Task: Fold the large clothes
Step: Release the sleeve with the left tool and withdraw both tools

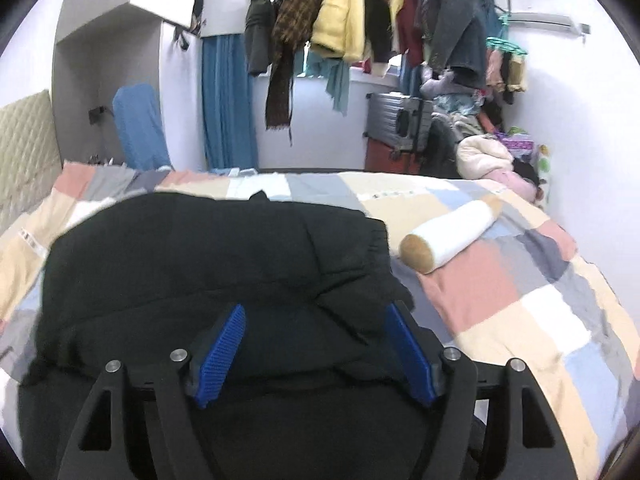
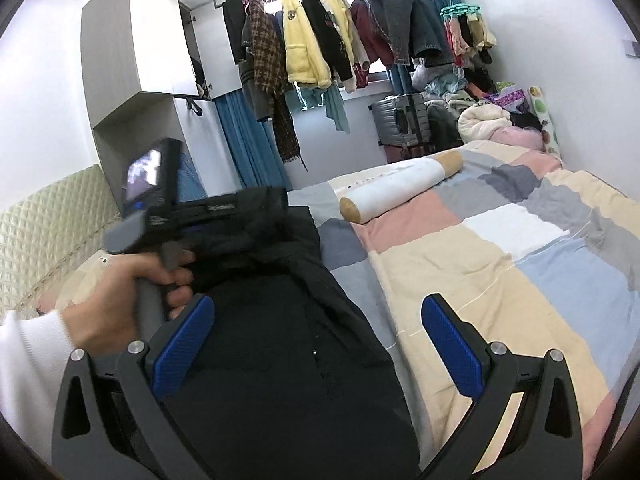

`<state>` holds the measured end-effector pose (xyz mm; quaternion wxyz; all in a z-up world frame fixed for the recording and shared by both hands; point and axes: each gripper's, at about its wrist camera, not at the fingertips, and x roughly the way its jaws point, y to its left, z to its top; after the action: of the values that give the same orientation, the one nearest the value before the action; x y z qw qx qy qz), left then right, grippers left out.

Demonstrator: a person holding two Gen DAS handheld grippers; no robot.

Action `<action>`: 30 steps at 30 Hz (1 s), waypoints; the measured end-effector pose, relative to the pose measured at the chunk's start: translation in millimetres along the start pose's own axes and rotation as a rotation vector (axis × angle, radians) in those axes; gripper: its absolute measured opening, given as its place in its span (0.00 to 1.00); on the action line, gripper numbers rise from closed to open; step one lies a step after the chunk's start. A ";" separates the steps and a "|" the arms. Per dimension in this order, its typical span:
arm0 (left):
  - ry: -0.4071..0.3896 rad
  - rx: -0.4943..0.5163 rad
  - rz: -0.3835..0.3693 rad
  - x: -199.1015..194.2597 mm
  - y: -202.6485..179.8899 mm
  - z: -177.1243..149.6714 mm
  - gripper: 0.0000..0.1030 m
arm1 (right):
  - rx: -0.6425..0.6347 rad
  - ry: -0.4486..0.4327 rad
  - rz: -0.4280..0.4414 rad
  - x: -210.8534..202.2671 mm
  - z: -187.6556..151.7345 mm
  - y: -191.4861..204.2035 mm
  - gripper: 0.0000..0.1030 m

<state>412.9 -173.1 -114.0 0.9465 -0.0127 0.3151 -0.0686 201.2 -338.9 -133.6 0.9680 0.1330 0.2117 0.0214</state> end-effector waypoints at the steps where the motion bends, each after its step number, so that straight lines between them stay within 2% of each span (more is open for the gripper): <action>1: -0.010 0.010 -0.006 -16.5 1.0 2.3 0.70 | -0.001 -0.005 0.004 -1.8 0.9 0.4 1.00; 11: -0.117 0.006 -0.023 -147.9 29.0 24.2 0.70 | -0.101 -0.025 0.023 -19.1 3.3 21.3 1.00; 18: -0.175 0.012 -0.003 -231.8 58.9 12.2 0.70 | -0.117 -0.021 0.048 -37.1 7.3 29.7 1.00; 20: -0.184 -0.007 -0.023 -259.0 69.5 1.2 0.70 | -0.081 -0.029 0.058 -47.0 11.0 24.4 1.00; 24: -0.208 -0.019 -0.041 -306.4 85.0 -27.4 0.70 | -0.097 -0.035 0.066 -64.9 14.4 28.9 1.00; 30: -0.225 -0.049 -0.040 -343.8 116.3 -75.4 0.70 | -0.159 -0.015 0.153 -93.6 6.6 54.5 1.00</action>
<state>109.7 -9.1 22.2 0.9737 -0.0496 0.2083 -0.0780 119.6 -297.2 -75.5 0.9726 0.0717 0.1913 0.1109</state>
